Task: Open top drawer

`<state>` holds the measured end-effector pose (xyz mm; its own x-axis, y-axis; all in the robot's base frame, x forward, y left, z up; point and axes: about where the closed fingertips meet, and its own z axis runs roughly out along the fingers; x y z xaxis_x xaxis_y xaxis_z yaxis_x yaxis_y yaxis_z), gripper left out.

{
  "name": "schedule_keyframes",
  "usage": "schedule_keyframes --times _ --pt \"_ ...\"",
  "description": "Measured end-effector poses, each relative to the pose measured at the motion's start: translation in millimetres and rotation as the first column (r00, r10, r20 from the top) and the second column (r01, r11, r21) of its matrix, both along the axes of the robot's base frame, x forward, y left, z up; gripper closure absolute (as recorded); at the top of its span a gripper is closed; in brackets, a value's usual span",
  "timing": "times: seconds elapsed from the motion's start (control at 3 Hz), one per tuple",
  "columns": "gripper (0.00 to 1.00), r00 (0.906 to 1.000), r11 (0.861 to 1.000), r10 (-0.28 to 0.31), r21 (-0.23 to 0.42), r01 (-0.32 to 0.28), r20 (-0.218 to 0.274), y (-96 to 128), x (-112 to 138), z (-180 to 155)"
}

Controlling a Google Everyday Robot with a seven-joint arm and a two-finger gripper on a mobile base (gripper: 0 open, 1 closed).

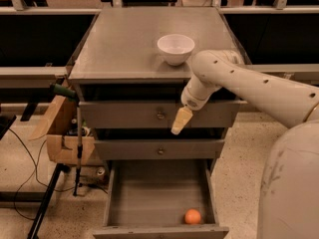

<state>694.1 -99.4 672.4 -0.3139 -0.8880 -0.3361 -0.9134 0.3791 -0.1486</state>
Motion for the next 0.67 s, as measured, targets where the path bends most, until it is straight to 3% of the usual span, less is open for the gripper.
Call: schedule_keyframes --times 0.33,0.67 --pt "0.00 0.9996 1.000 0.013 0.007 -0.013 -0.023 -1.0 1.4 -12.9" --pt "0.18 0.9985 1.000 0.020 0.020 -0.019 -0.051 -6.4 -5.1 -26.3"
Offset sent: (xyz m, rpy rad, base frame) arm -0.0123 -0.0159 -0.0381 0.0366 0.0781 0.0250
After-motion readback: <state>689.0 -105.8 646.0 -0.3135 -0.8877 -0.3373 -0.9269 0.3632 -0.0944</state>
